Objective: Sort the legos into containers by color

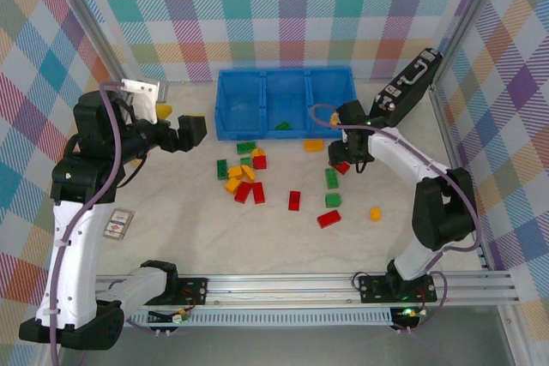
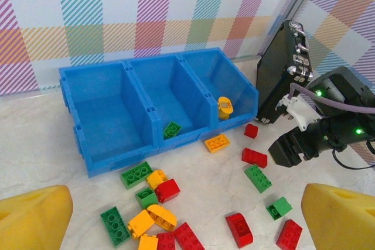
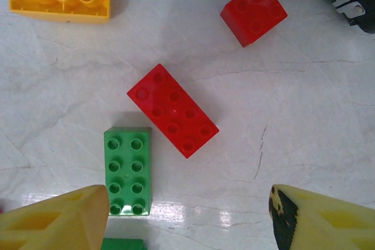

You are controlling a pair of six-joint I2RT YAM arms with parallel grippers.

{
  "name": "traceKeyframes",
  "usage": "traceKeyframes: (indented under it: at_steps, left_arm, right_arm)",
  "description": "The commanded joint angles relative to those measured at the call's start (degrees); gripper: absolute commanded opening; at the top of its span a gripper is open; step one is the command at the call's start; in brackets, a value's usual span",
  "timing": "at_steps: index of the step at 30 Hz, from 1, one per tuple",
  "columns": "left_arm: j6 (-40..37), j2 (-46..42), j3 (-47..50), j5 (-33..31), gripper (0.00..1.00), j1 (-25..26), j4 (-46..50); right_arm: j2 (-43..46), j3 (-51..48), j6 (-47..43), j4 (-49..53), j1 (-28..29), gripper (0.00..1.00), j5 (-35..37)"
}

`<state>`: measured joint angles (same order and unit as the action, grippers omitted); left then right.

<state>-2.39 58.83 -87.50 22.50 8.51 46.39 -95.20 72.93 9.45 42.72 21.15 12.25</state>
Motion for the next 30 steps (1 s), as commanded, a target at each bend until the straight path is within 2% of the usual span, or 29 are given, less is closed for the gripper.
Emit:
traceKeyframes:
  at_steps: [1, 8, 22, 25, 30]
  left_arm:
    - [-0.2, 0.9, -0.3, 0.6, 1.00, 0.5, -0.6]
    - [-0.3, 2.3, -1.3, 0.7, 1.00, 0.6, -0.1]
    - [-0.5, 4.5, -2.3, 0.6, 1.00, 0.8, 0.3]
    - [-0.7, 4.8, -2.4, 0.6, 1.00, 0.9, 0.4]
    - [-0.7, 5.1, -2.5, 0.3, 1.00, 0.9, 0.5]
  right_arm:
    - [-3.9, 3.2, -1.6, 0.4, -0.2, 0.75, -4.6]
    - [-10.6, 5.2, -0.9, -2.2, -0.8, 0.81, -7.1]
    - [-18.2, 7.5, -0.7, -3.2, -1.7, 0.85, -3.1]
    - [-19.2, 8.0, -0.8, -3.2, -2.0, 0.83, -3.0]
    - [-20.5, 8.9, -1.0, -2.7, -2.1, 0.70, -2.8]
